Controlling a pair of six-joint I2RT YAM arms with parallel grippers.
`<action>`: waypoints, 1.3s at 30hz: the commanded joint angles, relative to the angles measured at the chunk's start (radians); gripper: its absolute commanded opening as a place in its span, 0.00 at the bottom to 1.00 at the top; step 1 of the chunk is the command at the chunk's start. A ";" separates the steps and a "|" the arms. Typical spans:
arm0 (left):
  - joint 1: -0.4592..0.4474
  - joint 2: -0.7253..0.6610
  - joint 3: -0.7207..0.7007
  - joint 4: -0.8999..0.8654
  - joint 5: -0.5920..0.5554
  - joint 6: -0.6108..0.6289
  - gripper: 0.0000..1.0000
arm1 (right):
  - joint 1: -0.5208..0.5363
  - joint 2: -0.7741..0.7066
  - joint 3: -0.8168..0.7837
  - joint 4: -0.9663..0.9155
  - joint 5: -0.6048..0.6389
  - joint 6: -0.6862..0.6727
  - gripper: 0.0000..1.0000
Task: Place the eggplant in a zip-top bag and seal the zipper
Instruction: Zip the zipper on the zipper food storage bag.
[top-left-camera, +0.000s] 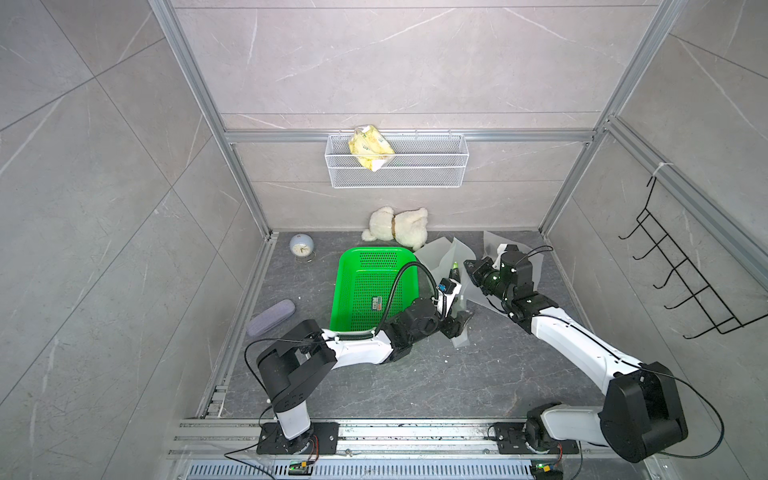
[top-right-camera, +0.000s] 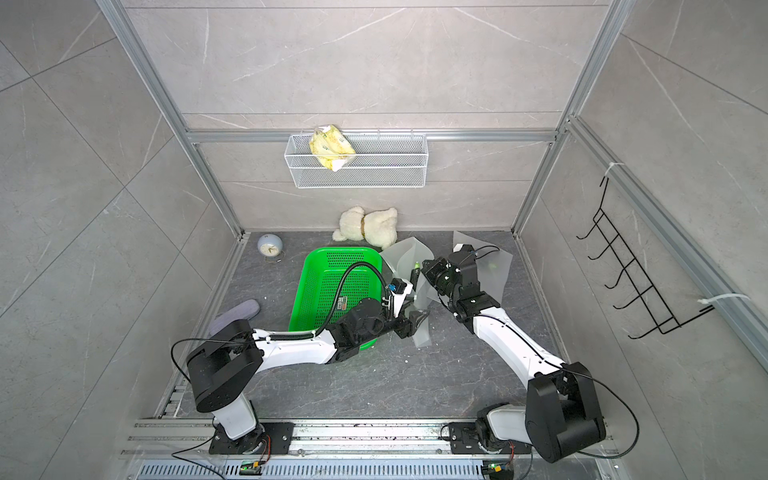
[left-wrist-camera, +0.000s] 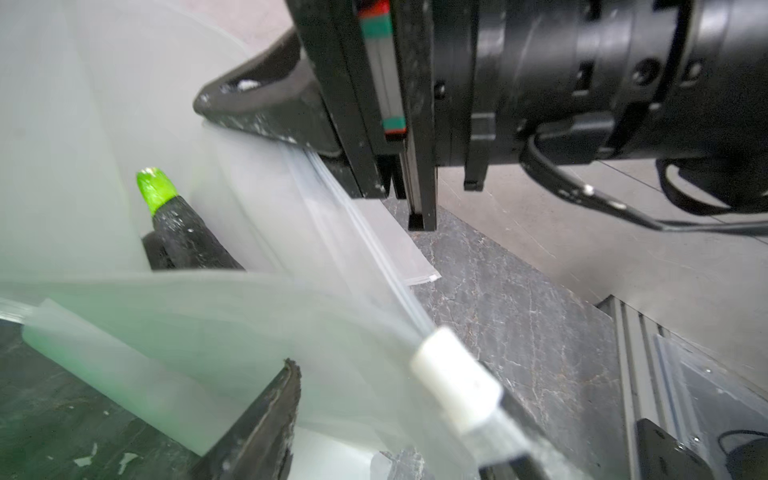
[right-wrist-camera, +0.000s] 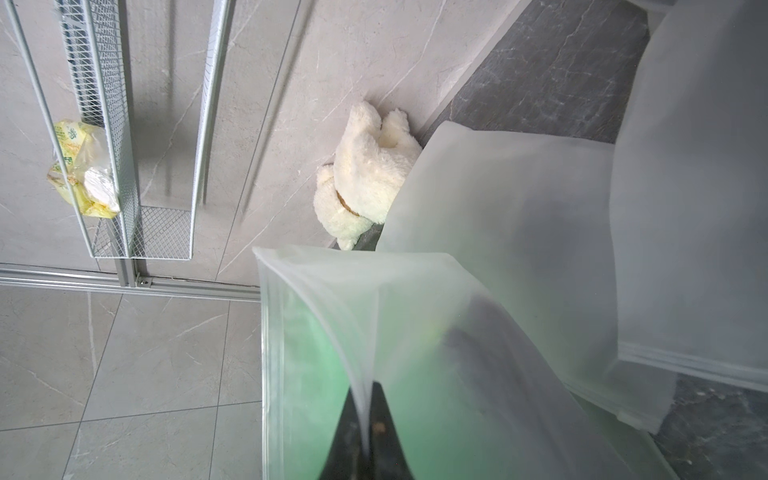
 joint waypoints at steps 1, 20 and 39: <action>0.001 -0.024 -0.009 0.079 -0.056 0.030 0.53 | 0.006 0.005 -0.013 0.026 -0.012 0.010 0.00; 0.054 -0.140 -0.072 -0.013 0.014 0.261 0.00 | 0.003 -0.017 -0.010 -0.010 -0.028 -0.151 0.10; 0.365 -0.245 0.111 -0.486 0.848 0.419 0.00 | 0.009 -0.162 0.101 -0.081 -0.329 -0.803 0.36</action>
